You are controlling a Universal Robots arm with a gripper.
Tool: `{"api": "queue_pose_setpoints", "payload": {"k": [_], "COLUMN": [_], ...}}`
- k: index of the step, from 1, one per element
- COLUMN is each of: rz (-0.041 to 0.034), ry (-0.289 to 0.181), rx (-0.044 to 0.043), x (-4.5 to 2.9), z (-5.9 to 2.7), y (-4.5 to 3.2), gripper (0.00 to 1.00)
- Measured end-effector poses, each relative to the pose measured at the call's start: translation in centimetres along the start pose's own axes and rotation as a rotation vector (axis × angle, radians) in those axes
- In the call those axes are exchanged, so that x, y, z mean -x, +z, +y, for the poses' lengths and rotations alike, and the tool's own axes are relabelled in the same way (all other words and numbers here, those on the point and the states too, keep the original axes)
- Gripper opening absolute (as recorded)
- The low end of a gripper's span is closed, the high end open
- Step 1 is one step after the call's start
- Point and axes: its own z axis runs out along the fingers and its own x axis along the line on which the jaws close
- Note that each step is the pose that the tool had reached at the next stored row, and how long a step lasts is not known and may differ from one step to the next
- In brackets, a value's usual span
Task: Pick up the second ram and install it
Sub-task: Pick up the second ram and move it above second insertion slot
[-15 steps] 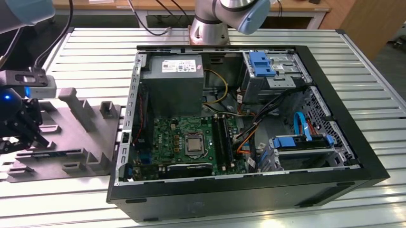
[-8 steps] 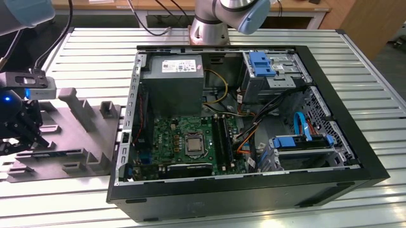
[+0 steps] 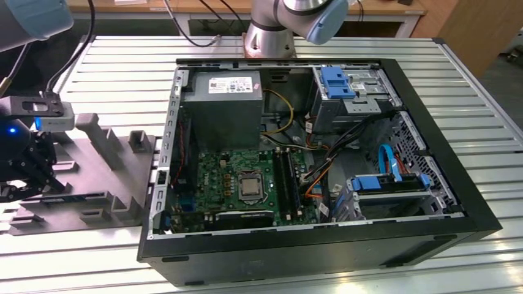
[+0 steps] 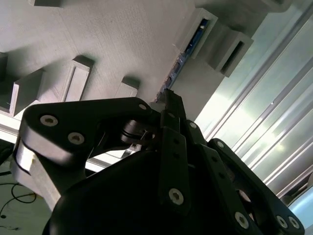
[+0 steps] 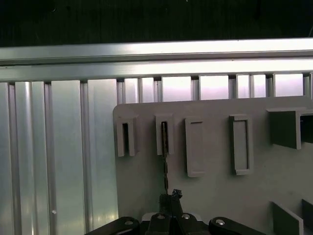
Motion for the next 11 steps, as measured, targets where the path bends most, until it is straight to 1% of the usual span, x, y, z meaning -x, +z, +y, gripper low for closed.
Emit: {"api": "queue_pose_setpoints", "payload": {"k": [1, 2, 7, 11], "rz": [0.0004, 0.0009, 0.001, 0.0011], "ry": [0.0, 0.0, 0.0, -0.007], "rx": [0.0102, 0.0179, 0.0183, 0.0182], "x": [0.0, 0.0, 0.0, 0.0], "z": [-0.01, 0.0, 0.01, 0.02], "y": [0.04, 0.05, 0.08, 0.38], "gripper": [0.1, 0.1, 0.1, 0.1]}}
